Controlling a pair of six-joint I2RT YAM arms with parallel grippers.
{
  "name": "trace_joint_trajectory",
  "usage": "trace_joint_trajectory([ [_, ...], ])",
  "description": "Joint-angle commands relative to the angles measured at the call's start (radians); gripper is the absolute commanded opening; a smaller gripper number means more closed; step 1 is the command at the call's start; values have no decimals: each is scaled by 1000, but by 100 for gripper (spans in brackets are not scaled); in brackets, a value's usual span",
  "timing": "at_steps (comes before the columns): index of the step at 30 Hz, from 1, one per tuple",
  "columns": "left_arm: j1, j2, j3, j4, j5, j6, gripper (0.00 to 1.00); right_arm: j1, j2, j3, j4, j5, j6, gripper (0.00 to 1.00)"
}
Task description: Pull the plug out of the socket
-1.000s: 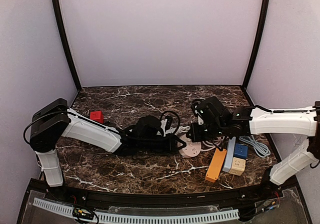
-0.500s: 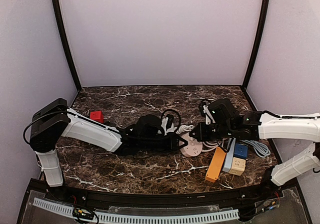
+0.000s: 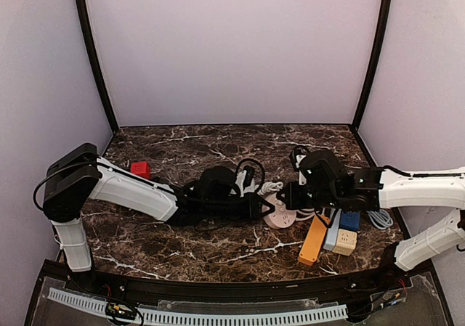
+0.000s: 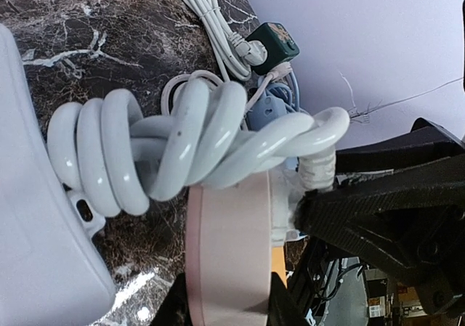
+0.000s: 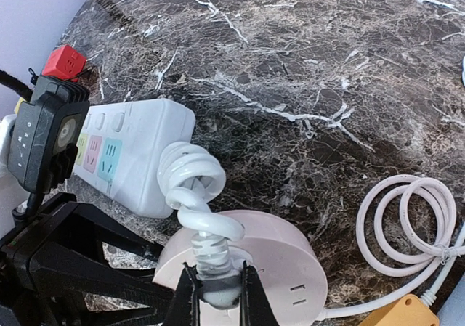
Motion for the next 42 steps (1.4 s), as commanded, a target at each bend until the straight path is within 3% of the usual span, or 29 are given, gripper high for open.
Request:
trace_joint_trajectory([
  [1, -5, -7, 23, -46, 3, 22, 1, 87, 9, 44, 19, 141, 31, 0],
  [7, -6, -5, 25, -42, -3, 19, 1, 165, 35, 79, -34, 288, 53, 0],
  [16, -5, 1, 26, -35, 8, 24, 1, 172, 42, 85, -42, 293, 43, 0],
  [20, -5, -1, 14, -29, 15, 29, 1, 138, 42, 96, -53, 234, 37, 0],
  [30, -10, -12, -9, 4, 54, 79, 1, -78, -69, -19, 91, -111, 1, 0],
  [42, -13, -30, -6, -60, 12, 63, 1, -92, -137, -104, 140, -63, 8, 0],
])
